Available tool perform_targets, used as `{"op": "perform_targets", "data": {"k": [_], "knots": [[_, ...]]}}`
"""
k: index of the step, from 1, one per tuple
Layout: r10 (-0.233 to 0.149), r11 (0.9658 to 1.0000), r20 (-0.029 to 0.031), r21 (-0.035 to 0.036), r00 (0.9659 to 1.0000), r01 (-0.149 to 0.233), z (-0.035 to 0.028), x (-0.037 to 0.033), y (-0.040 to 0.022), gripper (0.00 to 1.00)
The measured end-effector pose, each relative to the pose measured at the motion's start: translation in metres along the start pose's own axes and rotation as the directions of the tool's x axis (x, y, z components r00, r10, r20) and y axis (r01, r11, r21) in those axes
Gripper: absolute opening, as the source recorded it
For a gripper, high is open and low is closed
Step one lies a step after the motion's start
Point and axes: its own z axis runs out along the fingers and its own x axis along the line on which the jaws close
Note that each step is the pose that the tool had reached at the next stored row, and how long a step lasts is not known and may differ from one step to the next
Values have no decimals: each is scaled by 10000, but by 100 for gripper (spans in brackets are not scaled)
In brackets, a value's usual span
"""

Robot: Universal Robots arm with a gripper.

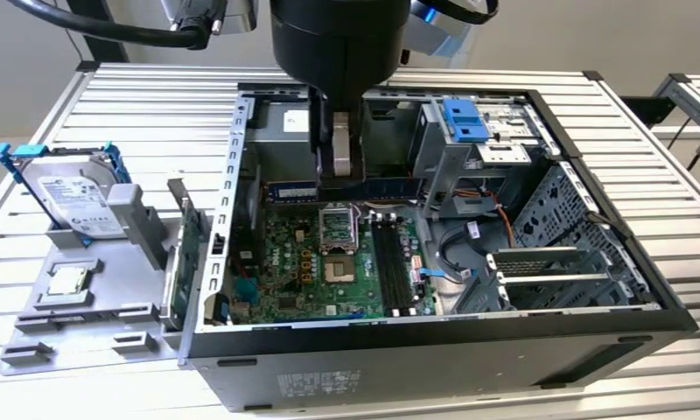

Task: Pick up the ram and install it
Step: 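Pick up the ram and move it above insertion slot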

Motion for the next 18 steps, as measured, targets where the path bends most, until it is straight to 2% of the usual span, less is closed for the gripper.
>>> {"op": "perform_targets", "data": {"k": [10, 13, 15, 18], "knots": [[0, 10000, 4, 0, 10000, 0, 14, -445, -4, 0], [0, 10000, 21, 1, 10000, 0, 18, -550, -5, 0], [1, 10000, 47, 2, 10000, -1, 19, -589, -5, 0], [-3, 10000, 11, -1, 10000, 3, 28, -647, -31, 0]]}}
